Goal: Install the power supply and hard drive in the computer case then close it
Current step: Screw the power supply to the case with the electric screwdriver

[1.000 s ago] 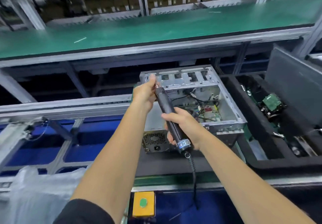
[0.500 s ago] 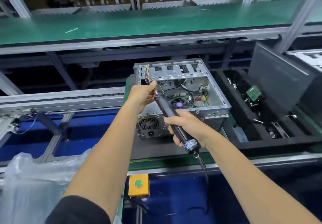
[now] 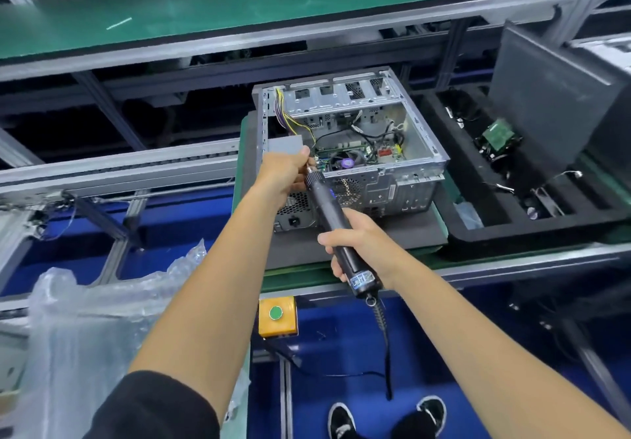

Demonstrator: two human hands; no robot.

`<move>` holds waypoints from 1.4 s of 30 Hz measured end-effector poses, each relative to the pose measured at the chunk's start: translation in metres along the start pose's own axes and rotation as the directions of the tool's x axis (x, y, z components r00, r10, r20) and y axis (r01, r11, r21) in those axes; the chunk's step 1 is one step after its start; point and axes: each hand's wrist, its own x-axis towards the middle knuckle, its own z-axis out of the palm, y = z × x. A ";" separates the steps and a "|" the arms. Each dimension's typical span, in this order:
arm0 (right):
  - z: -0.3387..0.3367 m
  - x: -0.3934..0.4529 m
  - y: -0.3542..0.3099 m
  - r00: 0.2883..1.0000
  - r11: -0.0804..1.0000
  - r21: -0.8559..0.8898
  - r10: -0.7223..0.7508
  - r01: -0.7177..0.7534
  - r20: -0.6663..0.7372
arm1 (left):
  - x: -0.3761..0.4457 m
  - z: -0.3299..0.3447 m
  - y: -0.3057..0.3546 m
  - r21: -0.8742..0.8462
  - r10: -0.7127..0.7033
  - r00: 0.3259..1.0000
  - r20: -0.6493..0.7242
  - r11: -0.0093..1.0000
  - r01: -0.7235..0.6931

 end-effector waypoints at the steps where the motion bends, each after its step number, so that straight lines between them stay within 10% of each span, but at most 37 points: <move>1: 0.000 -0.002 0.006 1.000 1.000 -0.003 0.008 -0.008 -0.015 | -0.001 0.000 0.000 0.071 -0.003 1.000 0.020 0.998 0.001; 8: 0.006 -0.014 0.026 0.999 1.000 0.000 0.031 -0.031 -0.037 | -0.003 -0.014 0.022 0.534 -0.062 0.995 0.080 0.846 0.010; 14: 0.012 -0.020 0.033 0.997 0.996 -0.050 0.067 -0.068 -0.026 | 0.008 -0.025 0.018 0.766 0.459 0.879 -0.128 0.609 -0.206; 20: 0.017 -0.012 0.040 0.994 0.992 -0.075 0.093 -0.097 -0.058 | 0.007 -0.023 -0.026 0.779 0.421 0.895 0.149 0.508 -0.368; 42: 0.021 -0.011 0.037 0.990 0.993 -0.097 0.054 -0.067 -0.133 | 0.006 -0.020 -0.041 0.775 0.553 0.832 0.042 0.508 -0.376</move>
